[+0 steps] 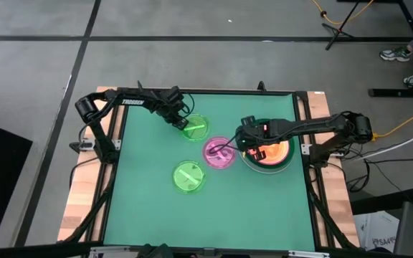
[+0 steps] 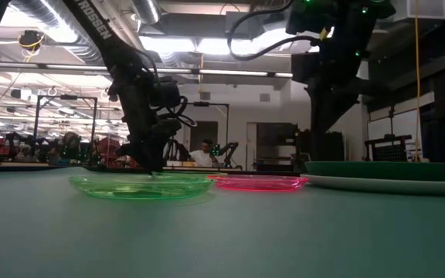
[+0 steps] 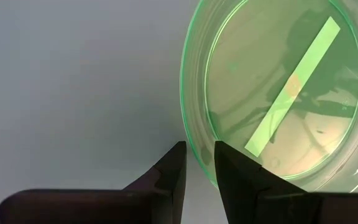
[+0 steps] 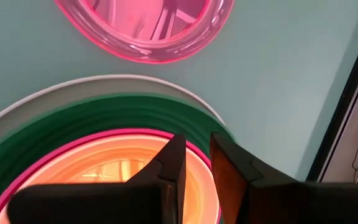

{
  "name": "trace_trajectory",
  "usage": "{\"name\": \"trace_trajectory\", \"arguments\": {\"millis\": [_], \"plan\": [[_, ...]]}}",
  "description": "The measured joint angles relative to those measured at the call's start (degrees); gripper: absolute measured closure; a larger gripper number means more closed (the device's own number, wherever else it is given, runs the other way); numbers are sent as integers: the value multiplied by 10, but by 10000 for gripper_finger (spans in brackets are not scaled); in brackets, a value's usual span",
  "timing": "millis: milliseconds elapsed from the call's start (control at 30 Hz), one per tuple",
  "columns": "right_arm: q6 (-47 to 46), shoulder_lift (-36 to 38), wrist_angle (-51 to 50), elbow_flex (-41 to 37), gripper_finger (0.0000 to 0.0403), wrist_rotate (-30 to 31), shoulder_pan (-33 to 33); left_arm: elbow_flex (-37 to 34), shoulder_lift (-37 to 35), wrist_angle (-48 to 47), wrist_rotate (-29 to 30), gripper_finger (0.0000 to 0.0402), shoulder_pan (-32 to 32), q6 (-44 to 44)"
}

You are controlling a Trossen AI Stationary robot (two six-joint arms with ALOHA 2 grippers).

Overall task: Stack plastic plates
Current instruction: Stack the top light green plate on top of the orange plate

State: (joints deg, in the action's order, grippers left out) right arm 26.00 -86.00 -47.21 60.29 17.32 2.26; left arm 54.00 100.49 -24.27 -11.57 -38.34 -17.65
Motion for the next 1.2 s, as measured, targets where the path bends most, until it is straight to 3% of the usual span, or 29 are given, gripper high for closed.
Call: {"name": "trace_trajectory", "arguments": {"millis": [300,633,900,1200], "plan": [[0,0,11,0,340,0,0,0,0,0,1,327,0,0],[0,0,11,0,340,5,0,0,0,1,11,386,0,-1],[-2,0,11,0,338,46,0,0,0,28,16,399,2,-2],[-21,0,11,0,260,64,0,0,0,73,23,401,14,-2]]}}
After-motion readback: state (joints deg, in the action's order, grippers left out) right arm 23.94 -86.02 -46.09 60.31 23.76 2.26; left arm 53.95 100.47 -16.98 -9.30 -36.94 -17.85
